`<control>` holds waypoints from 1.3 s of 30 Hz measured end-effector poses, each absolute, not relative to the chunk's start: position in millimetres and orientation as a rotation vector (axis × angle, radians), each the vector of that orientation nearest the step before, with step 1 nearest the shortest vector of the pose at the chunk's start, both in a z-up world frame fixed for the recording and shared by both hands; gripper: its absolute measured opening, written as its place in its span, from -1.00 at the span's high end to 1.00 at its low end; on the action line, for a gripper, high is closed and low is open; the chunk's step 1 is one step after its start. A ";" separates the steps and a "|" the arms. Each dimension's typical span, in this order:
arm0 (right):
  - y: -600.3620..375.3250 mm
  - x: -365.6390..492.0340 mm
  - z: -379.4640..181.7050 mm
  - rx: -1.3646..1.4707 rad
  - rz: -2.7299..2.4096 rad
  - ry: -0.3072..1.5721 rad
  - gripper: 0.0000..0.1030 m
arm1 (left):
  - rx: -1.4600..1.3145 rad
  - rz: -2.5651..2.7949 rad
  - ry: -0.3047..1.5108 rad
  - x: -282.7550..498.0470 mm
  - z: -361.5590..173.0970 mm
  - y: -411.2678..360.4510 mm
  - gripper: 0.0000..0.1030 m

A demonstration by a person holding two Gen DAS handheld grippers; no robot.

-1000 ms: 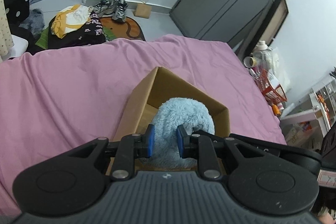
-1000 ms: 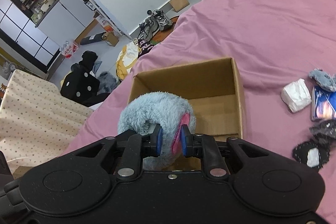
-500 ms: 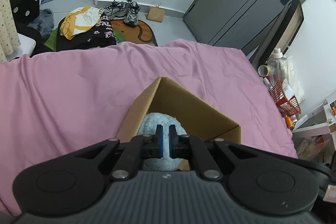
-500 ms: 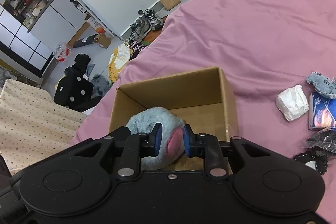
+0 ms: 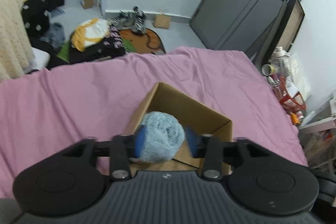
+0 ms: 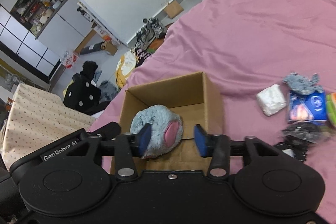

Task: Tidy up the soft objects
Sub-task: 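Open both tools to drop the plush into the box, then grasp the black lace cloth with the left tool while the right tool grasps the clear bag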

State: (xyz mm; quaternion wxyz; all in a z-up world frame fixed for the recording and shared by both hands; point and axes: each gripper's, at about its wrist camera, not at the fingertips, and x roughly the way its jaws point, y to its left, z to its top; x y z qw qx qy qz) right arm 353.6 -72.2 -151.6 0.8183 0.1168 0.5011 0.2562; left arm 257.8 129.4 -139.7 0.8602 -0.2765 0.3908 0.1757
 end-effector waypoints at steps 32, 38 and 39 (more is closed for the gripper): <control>-262.0 340.0 -151.9 0.516 0.405 0.944 -0.99 | -0.472 0.324 0.762 217.5 -79.1 -7.1 -0.64; -278.0 341.8 -172.5 0.581 0.433 0.995 -0.99 | -0.436 0.309 0.759 221.0 -87.3 -34.3 -0.64; -280.0 342.9 -175.5 0.589 0.438 1.001 -0.99 | -0.432 0.310 0.766 222.9 -89.8 -38.9 -0.64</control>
